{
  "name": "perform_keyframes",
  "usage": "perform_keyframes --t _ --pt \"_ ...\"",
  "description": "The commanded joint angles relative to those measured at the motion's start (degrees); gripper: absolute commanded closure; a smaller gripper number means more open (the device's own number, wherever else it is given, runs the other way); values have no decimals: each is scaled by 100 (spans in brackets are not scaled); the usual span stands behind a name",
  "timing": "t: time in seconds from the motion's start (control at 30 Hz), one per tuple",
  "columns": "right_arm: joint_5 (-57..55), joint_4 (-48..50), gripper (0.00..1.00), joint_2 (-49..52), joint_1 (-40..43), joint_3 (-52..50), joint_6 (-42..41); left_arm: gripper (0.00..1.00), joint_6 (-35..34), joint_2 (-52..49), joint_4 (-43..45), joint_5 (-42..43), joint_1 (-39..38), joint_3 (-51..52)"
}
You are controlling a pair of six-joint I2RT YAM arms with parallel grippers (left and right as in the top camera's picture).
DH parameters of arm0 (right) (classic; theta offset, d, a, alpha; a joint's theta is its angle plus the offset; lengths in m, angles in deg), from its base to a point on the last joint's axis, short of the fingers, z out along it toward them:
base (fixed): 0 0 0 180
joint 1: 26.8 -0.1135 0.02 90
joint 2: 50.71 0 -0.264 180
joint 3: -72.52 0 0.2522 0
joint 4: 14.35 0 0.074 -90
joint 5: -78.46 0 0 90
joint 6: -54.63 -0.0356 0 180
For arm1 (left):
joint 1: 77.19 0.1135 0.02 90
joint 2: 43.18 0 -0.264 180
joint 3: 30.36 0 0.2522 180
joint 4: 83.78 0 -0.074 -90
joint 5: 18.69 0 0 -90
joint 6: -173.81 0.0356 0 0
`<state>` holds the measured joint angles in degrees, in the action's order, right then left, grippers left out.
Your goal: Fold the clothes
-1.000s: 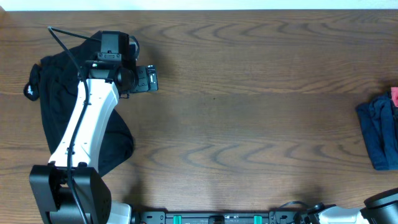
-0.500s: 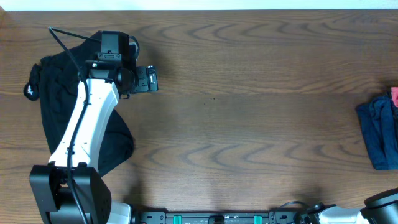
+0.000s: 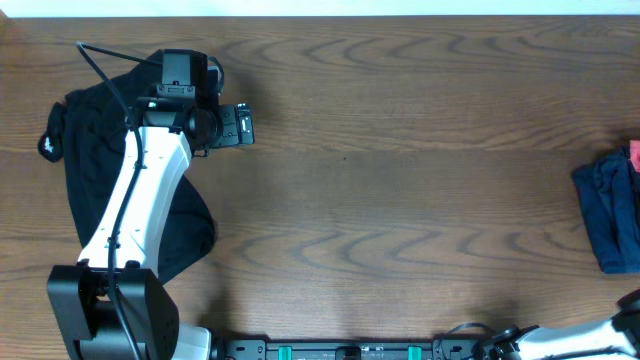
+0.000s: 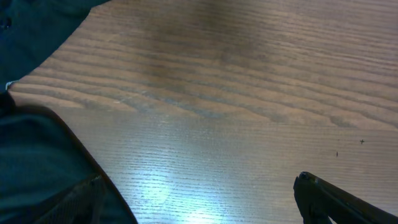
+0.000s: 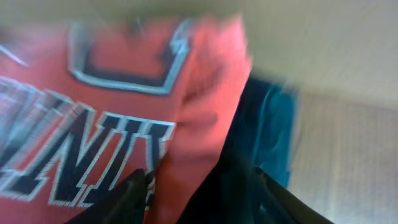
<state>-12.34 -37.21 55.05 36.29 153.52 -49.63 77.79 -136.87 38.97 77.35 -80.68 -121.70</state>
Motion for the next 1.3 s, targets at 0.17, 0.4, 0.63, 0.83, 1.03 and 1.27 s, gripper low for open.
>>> perform_keyframes --t 0.17,0.4,0.63,0.83,1.03,1.27 --pt "-146 -278 53 1399 -411 13 98 2 -31 -66 2 39 20 50" --pt "-26 -393 59 2083 -1250 13 -251 2 -28 -66 9 39 20 50" --pt "-28 57 60 2177 -2181 15 -927 2 -28 -66 7 39 20 50" --pt "-26 428 66 2179 -2837 15 -1805 2 -28 -66 7 39 20 50" --pt "-28 800 71 2188 -3445 13 -2660 2 -28 -66 7 39 20 50" --pt "-70 1300 64 2188 -4063 13 -3908 2 -28 -66 -17 39 20 50"
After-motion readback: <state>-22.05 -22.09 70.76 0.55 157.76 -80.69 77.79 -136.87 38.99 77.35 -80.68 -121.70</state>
